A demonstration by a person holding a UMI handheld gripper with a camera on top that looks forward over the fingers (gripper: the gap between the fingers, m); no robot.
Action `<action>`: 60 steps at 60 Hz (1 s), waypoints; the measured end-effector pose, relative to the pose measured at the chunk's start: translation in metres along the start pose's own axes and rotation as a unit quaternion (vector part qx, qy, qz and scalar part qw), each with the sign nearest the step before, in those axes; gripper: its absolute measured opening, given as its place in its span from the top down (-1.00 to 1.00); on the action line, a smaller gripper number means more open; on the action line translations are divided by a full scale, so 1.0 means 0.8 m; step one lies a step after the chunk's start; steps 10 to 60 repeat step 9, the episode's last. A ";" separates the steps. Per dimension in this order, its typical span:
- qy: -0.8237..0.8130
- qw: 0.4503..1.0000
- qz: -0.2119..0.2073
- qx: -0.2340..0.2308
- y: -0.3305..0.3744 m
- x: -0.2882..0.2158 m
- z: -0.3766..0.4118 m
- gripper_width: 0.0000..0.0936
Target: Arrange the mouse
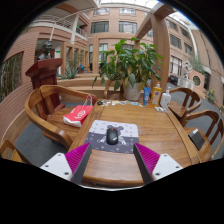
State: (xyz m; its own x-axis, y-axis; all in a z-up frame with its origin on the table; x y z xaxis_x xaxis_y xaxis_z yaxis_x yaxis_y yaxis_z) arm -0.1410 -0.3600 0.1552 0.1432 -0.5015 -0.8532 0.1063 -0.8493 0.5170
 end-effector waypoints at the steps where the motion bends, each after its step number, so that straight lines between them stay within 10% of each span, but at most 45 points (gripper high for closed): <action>1: 0.001 1.000 0.000 0.001 0.002 0.000 0.001 -0.83; 60: -0.002 1.000 0.001 -0.003 0.003 0.001 0.003 -0.83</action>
Point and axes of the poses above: the point between the fingertips, and its own axes, seen from behind it with the camera up: z to the left, x down, y backward, against the way the camera looks, the point moved 4 cm from there along y, backward, against the way the camera looks, and after that the axes turned 2 degrees about y, right-handed, at the moved point
